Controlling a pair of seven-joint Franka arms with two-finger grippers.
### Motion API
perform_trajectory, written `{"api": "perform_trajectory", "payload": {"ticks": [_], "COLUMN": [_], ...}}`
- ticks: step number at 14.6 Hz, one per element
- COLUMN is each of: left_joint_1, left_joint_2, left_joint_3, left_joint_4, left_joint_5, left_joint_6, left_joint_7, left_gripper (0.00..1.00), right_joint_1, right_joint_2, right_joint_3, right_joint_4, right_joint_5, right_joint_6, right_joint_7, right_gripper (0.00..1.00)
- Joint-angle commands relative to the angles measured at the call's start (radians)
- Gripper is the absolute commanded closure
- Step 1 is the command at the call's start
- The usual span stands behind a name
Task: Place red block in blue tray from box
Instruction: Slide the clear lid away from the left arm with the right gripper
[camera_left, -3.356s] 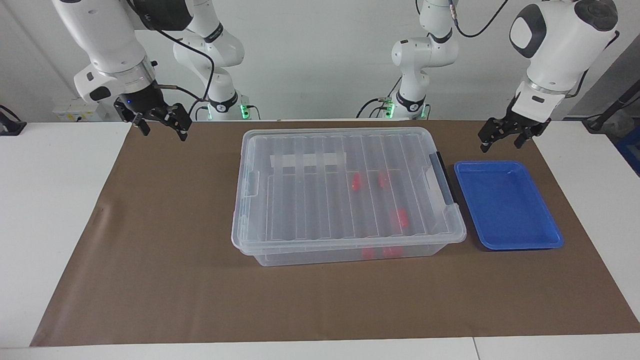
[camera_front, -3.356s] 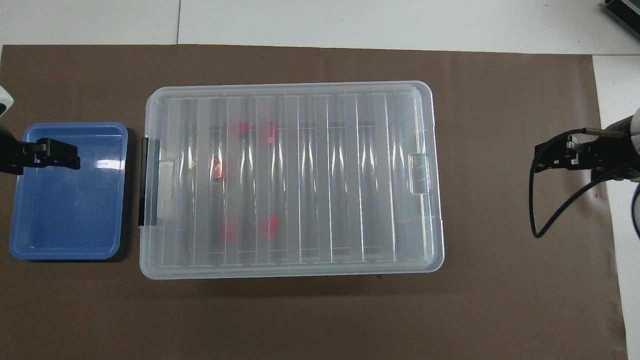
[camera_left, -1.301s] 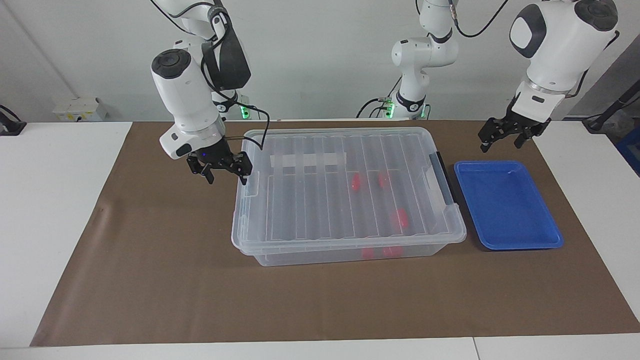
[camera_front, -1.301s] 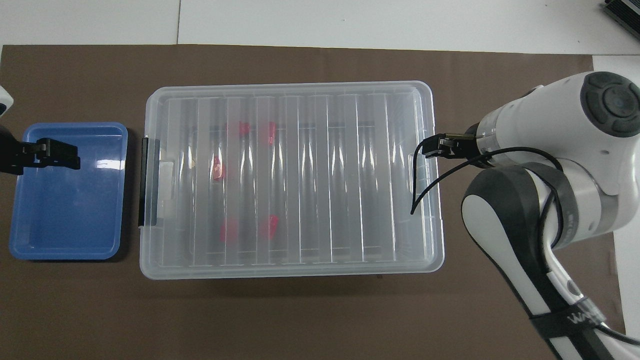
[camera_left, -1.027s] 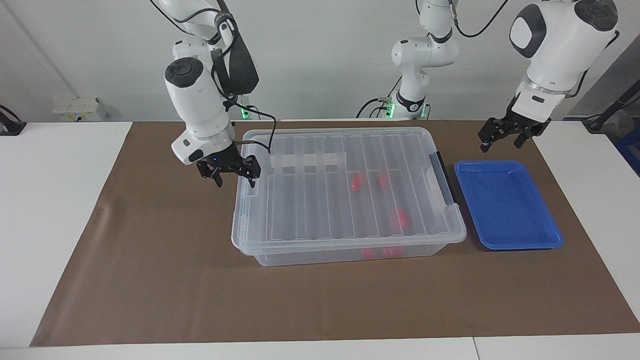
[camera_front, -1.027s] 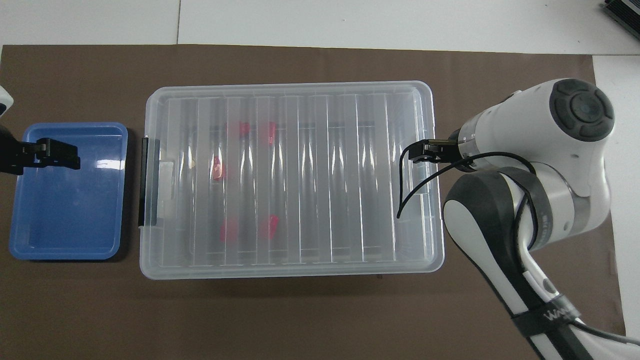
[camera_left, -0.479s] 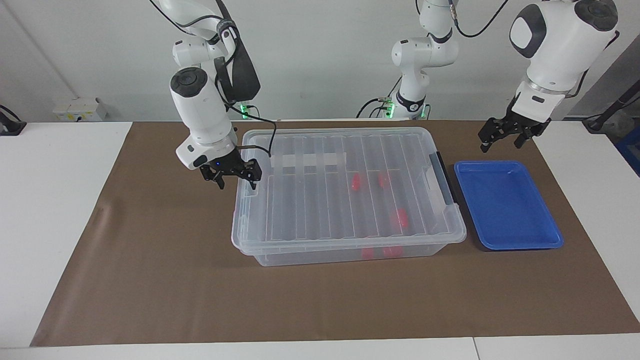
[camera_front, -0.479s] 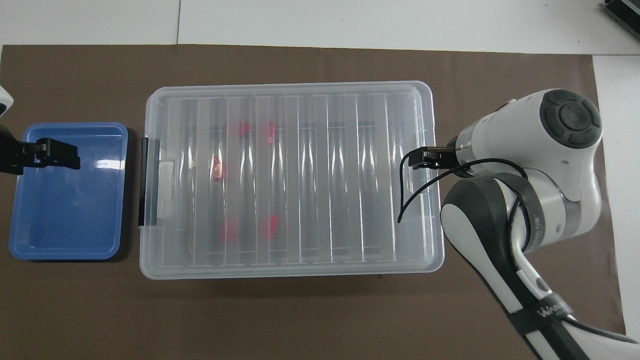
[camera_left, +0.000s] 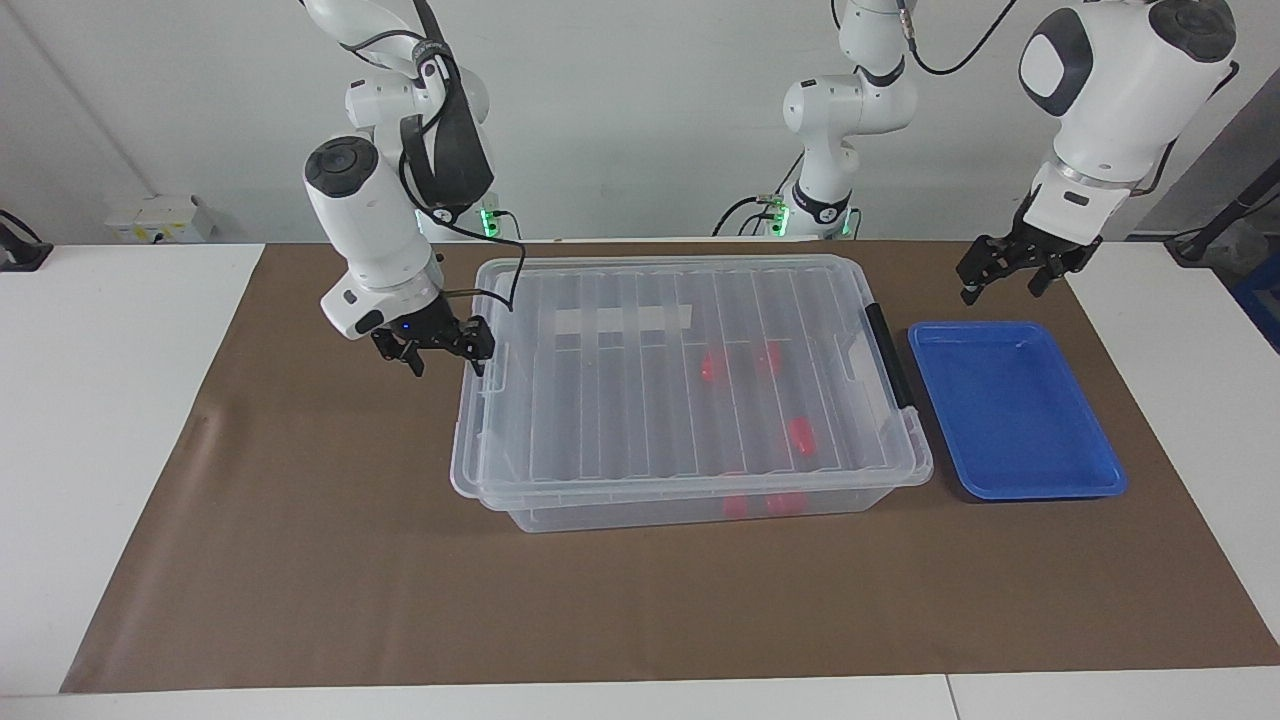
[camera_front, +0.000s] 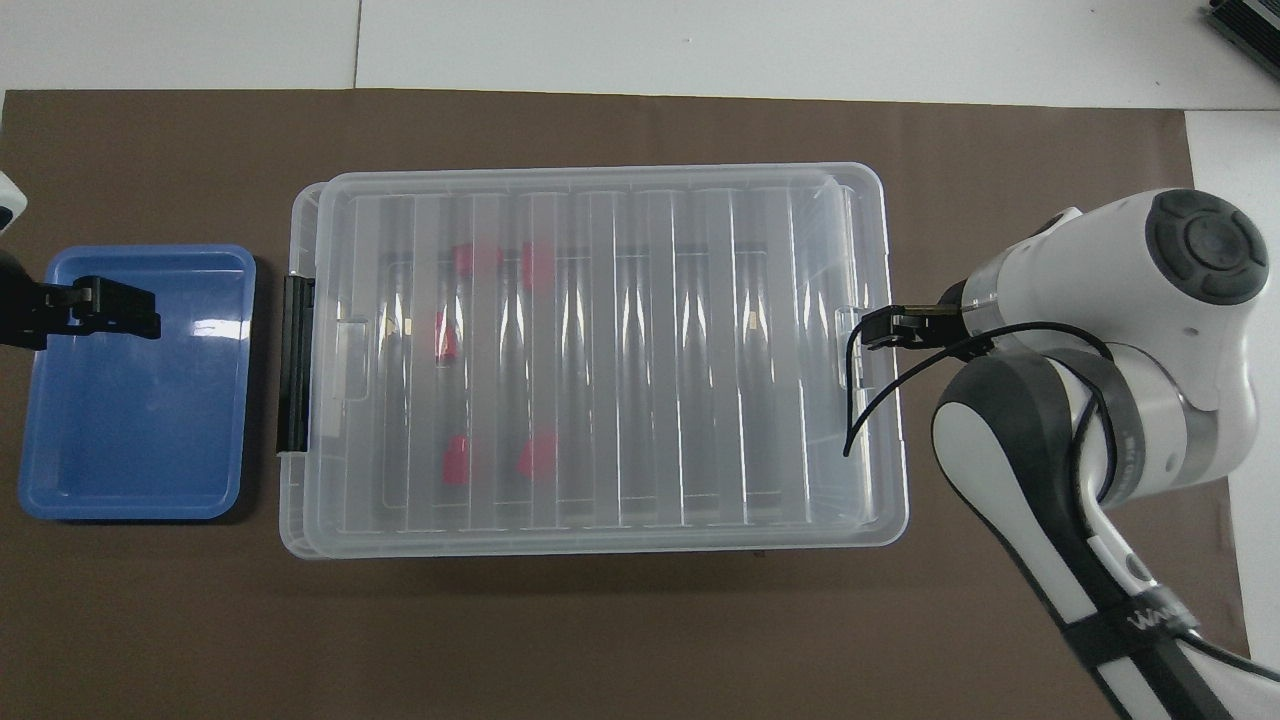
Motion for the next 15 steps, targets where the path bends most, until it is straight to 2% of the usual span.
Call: {"api": "perform_trajectory", "payload": {"ticks": [1,15], "left_joint_1": [0.008,0.008], "left_joint_2": [-0.017,-0.017], "left_joint_3": [-0.002,-0.002], "left_joint_4": [-0.010,-0.010], "left_joint_5": [-0.013,-0.013], "left_joint_6": [-0.002,-0.002], "left_joint_7": [-0.007,-0.007], "left_gripper": [0.00,0.00], "right_joint_1": [-0.033,-0.242], "right_joint_2": [-0.040,-0.060], "right_joint_3": [0.005,0.005], "right_joint_4": [-0.041,-0.044], "right_joint_5": [0.013,0.013], "right_joint_6": [-0.020,-0.090], "right_joint_7": [-0.053,-0.319], "right_gripper": [0.09,0.03]}}
